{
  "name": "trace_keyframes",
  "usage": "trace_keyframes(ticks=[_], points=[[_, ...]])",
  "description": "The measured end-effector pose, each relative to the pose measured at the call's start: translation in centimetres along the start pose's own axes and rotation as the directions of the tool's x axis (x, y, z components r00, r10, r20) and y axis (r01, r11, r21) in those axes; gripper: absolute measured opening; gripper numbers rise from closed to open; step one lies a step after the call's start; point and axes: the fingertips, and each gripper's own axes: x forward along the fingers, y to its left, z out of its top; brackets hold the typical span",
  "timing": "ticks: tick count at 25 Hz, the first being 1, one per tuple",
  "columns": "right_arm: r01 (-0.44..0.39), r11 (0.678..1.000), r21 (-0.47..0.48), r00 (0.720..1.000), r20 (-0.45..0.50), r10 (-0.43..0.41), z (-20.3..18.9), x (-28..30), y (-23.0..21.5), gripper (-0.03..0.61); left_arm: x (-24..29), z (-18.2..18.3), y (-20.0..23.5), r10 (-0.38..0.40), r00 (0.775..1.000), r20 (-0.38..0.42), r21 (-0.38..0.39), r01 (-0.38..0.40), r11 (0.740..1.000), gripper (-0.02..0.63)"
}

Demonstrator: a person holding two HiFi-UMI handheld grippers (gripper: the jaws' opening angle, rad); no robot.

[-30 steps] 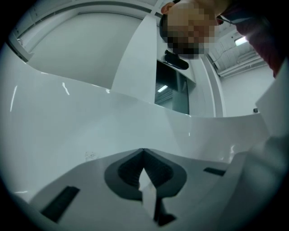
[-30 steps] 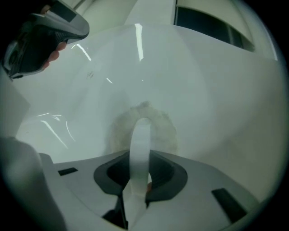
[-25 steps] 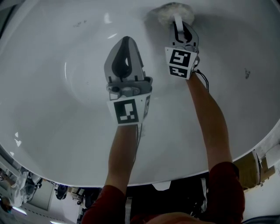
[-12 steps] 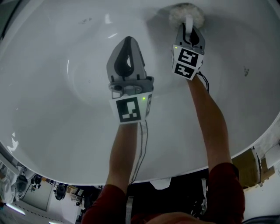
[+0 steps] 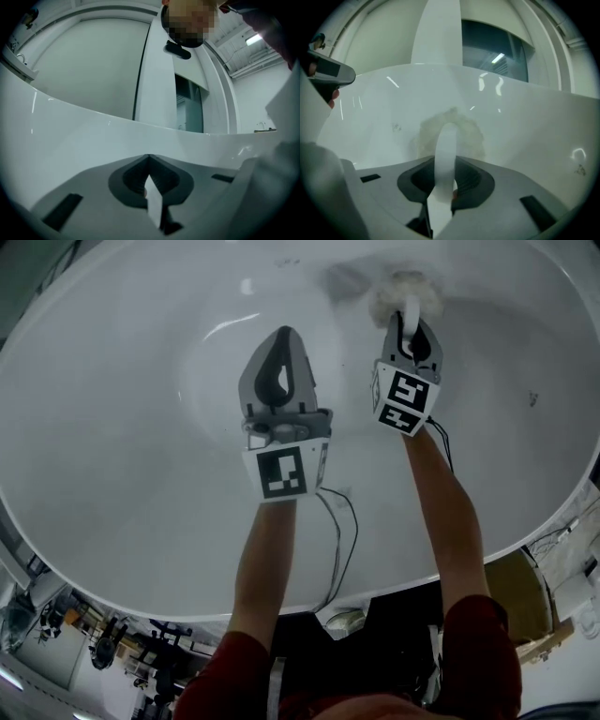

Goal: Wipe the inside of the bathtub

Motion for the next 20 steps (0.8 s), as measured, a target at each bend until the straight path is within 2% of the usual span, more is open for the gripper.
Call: trace_keyframes(ticks=[5, 10, 14, 16, 20], points=[[-0.062, 0.998, -0.015, 0.996, 0.057, 0.062, 5.2, -5.3, 12.2, 0.092, -6.2, 4.2, 10.8, 0.044, 0.999, 0.028, -0.001, -0.044, 0.999, 0.015], [-0.144, 0.989, -0.029, 0.984, 0.100, 0.146, 10.7, -8.2, 19.7, 0.092, -9.2, 8.2, 17.1, 0.109, 0.993, 0.041, -0.033, -0.108, 0.994, 0.015], [-0.224, 0.973, -0.053, 0.964, 0.134, 0.229, 18.0, -9.6, 26.4, 0.092, -10.0, 12.9, 23.6, 0.177, 0.983, 0.043, -0.005, -0.177, 0.984, 0.015], [-0.262, 0.962, -0.070, 0.952, 0.142, 0.270, 18.8, -10.5, 30.5, 0.092, -11.5, 13.0, 26.8, 0.208, 0.978, 0.032, -0.021, -0.207, 0.978, 0.015], [-0.332, 0.938, -0.100, 0.927, 0.148, 0.344, 17.5, -12.1, 39.5, 0.092, -15.6, 11.0, 33.3, 0.257, 0.966, 0.027, -0.028, -0.256, 0.966, 0.015]])
